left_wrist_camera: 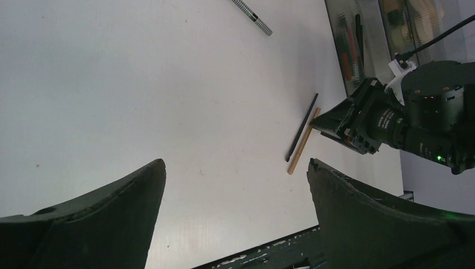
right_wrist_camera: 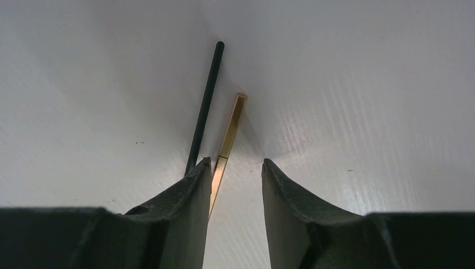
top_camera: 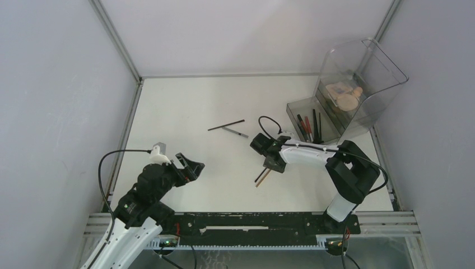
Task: Organize the makeup
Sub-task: Pick up the makeup brush from the center of the board, then place the makeup brush in the drawer.
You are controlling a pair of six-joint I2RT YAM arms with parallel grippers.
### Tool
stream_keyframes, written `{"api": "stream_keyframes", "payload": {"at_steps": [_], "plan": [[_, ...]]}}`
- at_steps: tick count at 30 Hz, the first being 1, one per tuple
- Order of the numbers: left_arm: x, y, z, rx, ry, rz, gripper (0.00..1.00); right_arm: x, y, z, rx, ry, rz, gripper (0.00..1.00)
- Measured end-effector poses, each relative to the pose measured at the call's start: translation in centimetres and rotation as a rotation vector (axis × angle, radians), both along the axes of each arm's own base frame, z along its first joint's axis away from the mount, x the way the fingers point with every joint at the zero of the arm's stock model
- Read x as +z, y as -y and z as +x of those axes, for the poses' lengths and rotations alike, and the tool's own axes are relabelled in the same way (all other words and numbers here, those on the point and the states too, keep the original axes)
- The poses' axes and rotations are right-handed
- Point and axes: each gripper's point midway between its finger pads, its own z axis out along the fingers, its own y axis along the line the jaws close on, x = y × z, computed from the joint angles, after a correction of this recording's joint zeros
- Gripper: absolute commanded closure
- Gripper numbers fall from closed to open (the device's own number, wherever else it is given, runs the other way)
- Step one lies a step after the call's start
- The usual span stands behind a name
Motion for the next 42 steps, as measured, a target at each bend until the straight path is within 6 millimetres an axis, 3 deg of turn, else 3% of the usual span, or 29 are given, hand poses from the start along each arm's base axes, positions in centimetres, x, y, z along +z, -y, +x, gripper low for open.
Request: {"api": "stream_keyframes", "payload": {"at_steps": [8, 11, 15, 18, 20, 28, 34, 38, 42], "plan": [[0.0, 0.0, 0.0, 0.0, 0.0, 0.0, 0.0, -0.8, -0.4, 0.1, -0.001, -0.005, 0.014, 0.64], [0.0, 0.0, 0.0, 0.0, 0.0, 0.0, 0.0, -0.8, -0.3, 0.3, -0.002, 0.0, 0.018, 0.75], [0.0, 0.0, 0.0, 0.0, 0.0, 0.0, 0.0, -0.9, -0.1, 0.3, 0.001, 0.011, 0.026, 0.81], [0.0, 0.0, 0.0, 0.0, 0.0, 0.0, 0.0, -0.9, 0.4, 0.2, -0.003, 0.02, 0.037, 0.92], [0.0, 0.0, 0.0, 0.0, 0.0, 0.0, 0.0, -0.9, 0.9, 0.2, -0.005, 0.023, 0.037, 1.0], [0.0, 0.0, 0.0, 0.0, 0.0, 0.0, 0.0, -0.2, 4.6, 0.1, 0.044, 0.001, -0.031, 1.0], [0.0, 0.0, 0.0, 0.0, 0.0, 0.0, 0.0, 5.3, 7.5, 2.9, 0.118, 0.139, -0.048, 1.0], [0.0, 0.0, 0.1, -0.001, -0.002, 0.001, 0.0, 11.7, 9.1, 7.3, 0.193, 0.344, -0.071, 1.0], [-0.1, 0.1, 0.1, 0.0, -0.007, 0.005, 0.0, 16.3, 11.1, 11.2, 0.217, 0.473, -0.189, 1.0]]}}
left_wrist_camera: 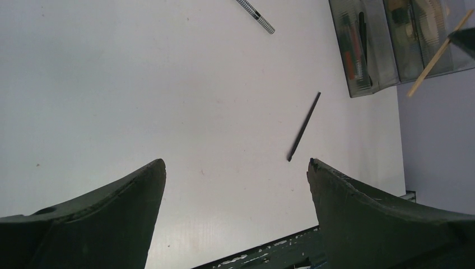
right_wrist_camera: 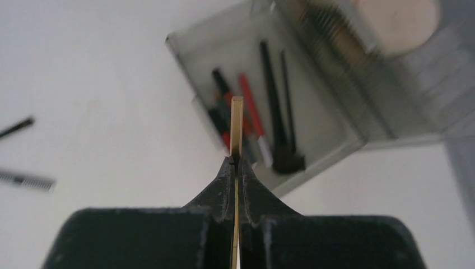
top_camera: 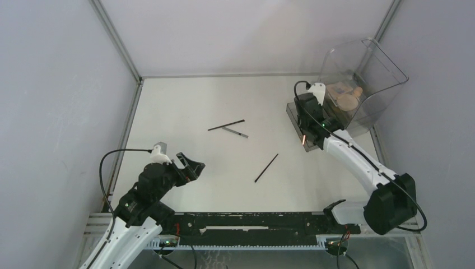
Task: Organize the makeup
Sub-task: Place the makeup brush in the drawer.
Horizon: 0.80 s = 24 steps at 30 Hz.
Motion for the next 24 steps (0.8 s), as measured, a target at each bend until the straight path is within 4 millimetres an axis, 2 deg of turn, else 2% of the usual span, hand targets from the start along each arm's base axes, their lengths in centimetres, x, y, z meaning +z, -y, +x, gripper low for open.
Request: {"api": "stream_keyframes", "payload": {"at_steps": [3, 4, 5, 6, 7, 8, 11, 14, 16, 19, 22, 24], "plan": [[-0.2, 0.0, 0.0, 0.0, -0.009, 0.006, 0.0, 1.1, 1.8, 3.3, -0.039, 0.047, -0.113, 1.0], [-0.2, 0.0, 0.1, 0.0, -0.012, 0.007, 0.0, 0.7, 2.3, 4.1, -0.048, 0.045, -0.148, 0.94], [-0.3, 0.1, 0.1, 0.0, -0.013, 0.008, 0.0, 0.1, 3.0, 5.0, -0.058, 0.037, -0.193, 0.72], [-0.3, 0.1, 0.1, 0.0, -0.013, 0.007, 0.0, -1.8, 3.8, 6.3, -0.065, 0.002, -0.267, 0.52], [-0.3, 0.1, 0.1, 0.0, -0.013, 0.007, 0.0, -2.0, 4.1, 6.4, -0.072, -0.002, -0.271, 0.42], [-0.2, 0.0, 0.1, 0.0, -0.012, 0.007, 0.0, -3.2, 4.6, 6.9, -0.077, -0.03, -0.303, 0.39], [-0.1, 0.0, 0.0, 0.001, -0.005, 0.003, 0.0, -5.9, 5.7, 7.3, -0.078, -0.106, -0.358, 0.39], [0.1, 0.0, 0.0, 0.001, 0.006, -0.004, 0.0, -5.8, 5.5, 7.0, -0.077, -0.111, -0.345, 0.42], [0.1, 0.0, 0.0, 0.001, 0.006, -0.004, 0.0, -4.9, 4.5, 6.6, -0.066, -0.085, -0.299, 0.45], [0.0, 0.0, 0.1, 0.0, -0.002, 0.001, 0.0, -3.2, 1.1, 5.4, -0.016, -0.035, -0.186, 0.45], [-0.1, 0.2, 0.2, -0.001, -0.007, 0.003, 0.0, -2.0, -4.3, 3.0, 0.06, 0.007, -0.032, 0.44], [0.0, 0.3, 0.3, -0.003, -0.004, 0.0, 0.0, -2.7, -7.5, 0.9, 0.087, -0.015, 0.057, 0.42]]}}
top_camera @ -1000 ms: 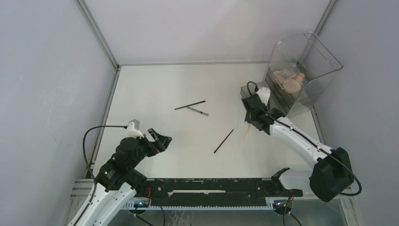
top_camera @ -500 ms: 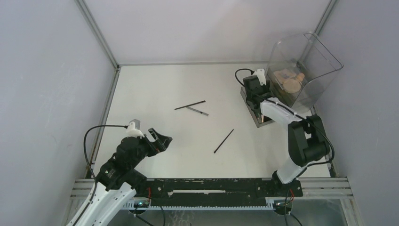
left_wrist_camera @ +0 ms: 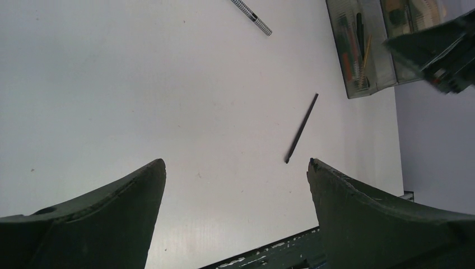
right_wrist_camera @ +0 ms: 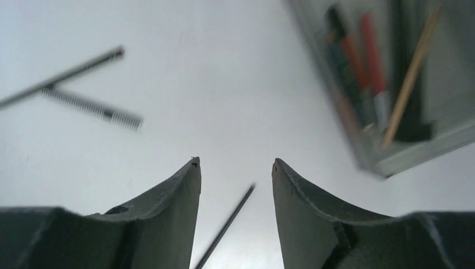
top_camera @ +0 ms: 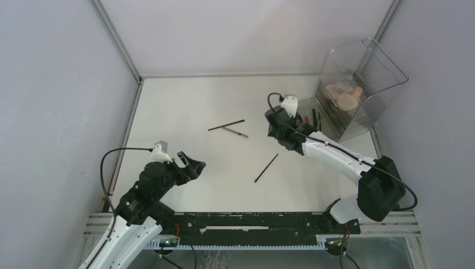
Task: Organize the makeup
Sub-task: Place the makeup brush in the drawer, then pick up the makeup brush from the center of the board.
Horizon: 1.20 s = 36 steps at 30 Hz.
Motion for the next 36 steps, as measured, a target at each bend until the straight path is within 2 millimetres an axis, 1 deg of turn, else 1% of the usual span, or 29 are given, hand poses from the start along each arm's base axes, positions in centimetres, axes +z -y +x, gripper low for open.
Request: {"api": "stream_keyframes", "payload": {"at_steps": [1, 2, 3, 6, 9, 12, 18, 20, 22, 23, 26, 29, 32, 34, 36], "plan": [[0.1, 0.0, 0.0, -0.001, 0.003, -0.002, 0.0, -0.8, -1.3, -1.0, 0.001, -0.029, 0.036, 0.41], [0.1, 0.1, 0.1, -0.001, 0.006, -0.004, 0.0, -2.1, -2.5, -2.3, -0.005, -0.074, 0.068, 0.41], [0.2, 0.1, 0.1, -0.002, 0.007, -0.005, 0.0, -3.4, -3.1, -3.3, -0.019, -0.117, 0.085, 0.41], [0.3, 0.2, 0.1, -0.004, 0.009, -0.008, 0.0, -7.6, -3.8, -5.6, -0.078, -0.246, 0.112, 0.42], [0.4, 0.1, 0.0, -0.004, 0.015, -0.011, 0.0, -11.3, -4.0, -7.5, -0.127, -0.355, 0.103, 0.43], [0.5, 0.1, -0.1, -0.004, 0.02, -0.015, 0.0, -13.1, -4.0, -8.7, -0.168, -0.413, 0.108, 0.48], [0.7, 0.0, -0.2, -0.004, 0.031, -0.021, 0.0, -14.2, -4.5, -9.2, -0.216, -0.447, 0.144, 0.56], [0.7, 0.0, -0.2, -0.004, 0.03, -0.021, 0.0, -14.3, -4.7, -9.2, -0.219, -0.449, 0.153, 0.6], [0.7, 0.0, -0.2, -0.004, 0.029, -0.02, 0.0, -14.4, -4.8, -9.1, -0.219, -0.45, 0.161, 0.67], [0.7, 0.0, -0.2, -0.004, 0.03, -0.02, 0.0, -14.4, -4.9, -9.1, -0.218, -0.45, 0.163, 0.72], [0.7, 0.0, -0.2, -0.004, 0.03, -0.02, 0.0, -14.5, -5.2, -8.9, -0.209, -0.445, 0.175, 0.99], [0.7, 0.0, -0.2, -0.004, 0.03, -0.02, 0.0, -14.5, -6.0, -8.5, -0.176, -0.44, 0.196, 1.0], [0.7, 0.0, -0.2, -0.004, 0.03, -0.022, 0.0, -14.4, -6.4, -8.2, -0.123, -0.443, 0.188, 1.0], [0.7, 0.0, -0.2, -0.006, 0.031, -0.025, 0.0, -14.2, -6.3, -8.1, -0.071, -0.443, 0.16, 1.0], [0.9, 0.1, -0.3, -0.01, 0.034, -0.031, 0.0, -13.3, -6.0, -7.8, -0.007, -0.427, 0.123, 1.0]]}}
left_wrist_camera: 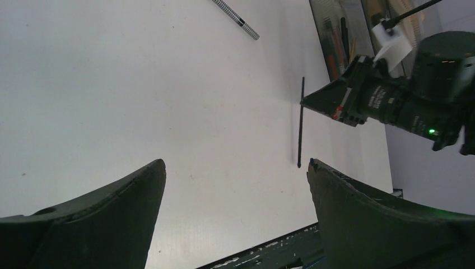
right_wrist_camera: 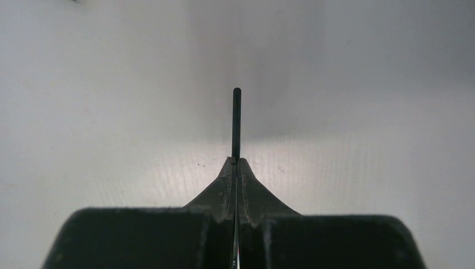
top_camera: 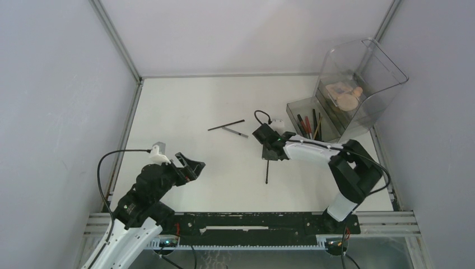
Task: Organize the makeup
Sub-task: Pick up the makeup brush from the center of the board, then place the makeup brush in the drawer.
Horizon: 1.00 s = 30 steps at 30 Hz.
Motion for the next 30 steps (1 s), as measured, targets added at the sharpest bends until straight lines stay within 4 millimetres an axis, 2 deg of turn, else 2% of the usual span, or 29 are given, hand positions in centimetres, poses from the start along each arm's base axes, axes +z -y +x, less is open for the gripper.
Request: {"api": "stream_keyframes", "payload": {"at_steps": [2, 5, 7, 10, 14, 16, 18, 19, 22, 24, 26, 30], "plan": [[0.1, 0.0, -0.1, -0.003, 0.005, -0.005, 0.0, 2.1, 0.5, 0.7, 0.066, 0.059, -0.014, 1.0], [0.1, 0.0, -0.1, -0.003, 0.005, -0.004, 0.0, 6.9, 1.9, 2.4, 0.115, 0.195, -0.03, 1.0], [0.1, 0.0, 0.0, -0.004, 0.004, -0.003, 0.0, 10.7, 4.1, 4.2, 0.09, 0.311, -0.06, 1.0], [0.0, 0.2, 0.0, -0.01, -0.004, -0.002, 0.0, 15.4, 9.1, 6.8, -0.011, 0.461, -0.152, 1.0], [-0.1, 0.3, 0.0, -0.012, -0.007, 0.0, 0.0, 18.6, 15.3, 9.2, -0.125, 0.558, -0.329, 1.0], [-0.1, 0.3, 0.0, -0.012, -0.007, 0.001, 0.0, 19.1, 17.5, 10.4, -0.154, 0.576, -0.43, 0.98], [-0.1, 0.2, 0.0, -0.011, -0.007, 0.001, 0.0, 18.8, 18.6, 11.8, -0.153, 0.574, -0.508, 0.68], [-0.1, 0.2, 0.0, -0.011, -0.008, 0.002, 0.0, 18.3, 19.0, 12.6, -0.151, 0.56, -0.542, 0.62], [-0.1, 0.2, 0.0, -0.011, -0.007, 0.002, 0.0, 16.0, 19.3, 15.2, -0.131, 0.479, -0.614, 0.6], [-0.1, 0.2, 0.0, -0.01, -0.007, 0.001, 0.0, 14.7, 18.9, 16.1, -0.119, 0.439, -0.621, 0.6], [0.0, 0.2, 0.0, -0.01, -0.002, -0.002, 0.0, 13.9, 18.1, 15.7, -0.096, 0.413, -0.584, 0.6], [0.1, 0.2, 0.0, -0.01, 0.002, -0.004, 0.0, 14.3, 15.3, 14.6, -0.071, 0.425, -0.39, 0.6]]}}
